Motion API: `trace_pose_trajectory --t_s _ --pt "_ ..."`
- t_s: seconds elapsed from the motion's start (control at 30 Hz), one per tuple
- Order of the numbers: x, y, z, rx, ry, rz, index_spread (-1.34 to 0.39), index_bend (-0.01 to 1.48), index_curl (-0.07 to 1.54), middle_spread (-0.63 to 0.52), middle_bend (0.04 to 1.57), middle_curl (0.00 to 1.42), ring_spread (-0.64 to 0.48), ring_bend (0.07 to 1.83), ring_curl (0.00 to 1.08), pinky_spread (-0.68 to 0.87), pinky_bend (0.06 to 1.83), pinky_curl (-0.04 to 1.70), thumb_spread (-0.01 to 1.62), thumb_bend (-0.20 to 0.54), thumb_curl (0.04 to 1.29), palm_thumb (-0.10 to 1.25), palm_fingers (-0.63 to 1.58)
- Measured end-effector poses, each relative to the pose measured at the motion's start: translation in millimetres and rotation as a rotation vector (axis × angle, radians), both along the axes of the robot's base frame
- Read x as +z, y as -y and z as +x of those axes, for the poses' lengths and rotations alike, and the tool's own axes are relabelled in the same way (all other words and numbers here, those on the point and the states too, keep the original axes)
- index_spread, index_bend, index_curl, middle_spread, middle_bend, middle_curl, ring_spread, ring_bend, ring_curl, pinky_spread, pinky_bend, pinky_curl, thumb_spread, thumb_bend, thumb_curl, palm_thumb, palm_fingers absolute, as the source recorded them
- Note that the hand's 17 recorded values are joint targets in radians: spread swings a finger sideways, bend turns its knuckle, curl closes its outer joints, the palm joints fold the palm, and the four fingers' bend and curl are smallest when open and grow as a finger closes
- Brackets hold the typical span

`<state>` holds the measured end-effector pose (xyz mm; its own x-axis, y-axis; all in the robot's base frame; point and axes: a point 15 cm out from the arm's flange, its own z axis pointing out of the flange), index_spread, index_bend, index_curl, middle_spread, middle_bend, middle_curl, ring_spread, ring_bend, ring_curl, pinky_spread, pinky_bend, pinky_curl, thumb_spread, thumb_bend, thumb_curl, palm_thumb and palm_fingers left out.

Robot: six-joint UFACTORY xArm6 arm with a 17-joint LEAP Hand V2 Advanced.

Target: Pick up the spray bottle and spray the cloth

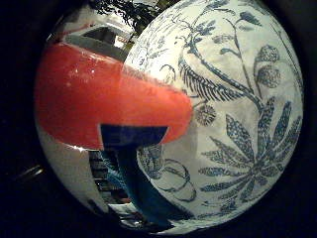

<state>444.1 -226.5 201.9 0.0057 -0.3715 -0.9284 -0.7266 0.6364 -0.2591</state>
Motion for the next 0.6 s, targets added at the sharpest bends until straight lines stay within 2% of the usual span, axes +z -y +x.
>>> trace_pose_trajectory --t_s 0.1,0.27,0.43,0.6 --pt "5.2 -3.5 6.7 0.016 0.001 0.001 -0.26 0.91 0.72 -0.11 1.13 0.65 -0.17 1.26 0.56 -0.25 1.41 0.32 0.94 -0.019 0.37 0.79 1.33" --pt "19.3 -7.2 13.4 0.062 0.019 0.014 -0.21 1.07 0.75 -0.10 1.24 0.66 -0.17 1.36 0.60 -0.20 1.49 0.41 0.89 -0.002 0.44 0.94 1.26" --pt "36.0 -9.6 16.3 0.117 0.036 0.006 -0.19 1.11 0.75 -0.08 1.29 0.65 -0.16 1.41 0.61 -0.18 1.51 0.47 0.80 0.006 0.56 1.11 1.22" --pt "49.8 -5.2 10.5 0.185 0.005 -0.049 -0.19 1.12 0.75 -0.07 1.32 0.64 -0.16 1.43 0.61 -0.17 1.50 0.52 0.69 -0.016 0.67 1.13 1.21"
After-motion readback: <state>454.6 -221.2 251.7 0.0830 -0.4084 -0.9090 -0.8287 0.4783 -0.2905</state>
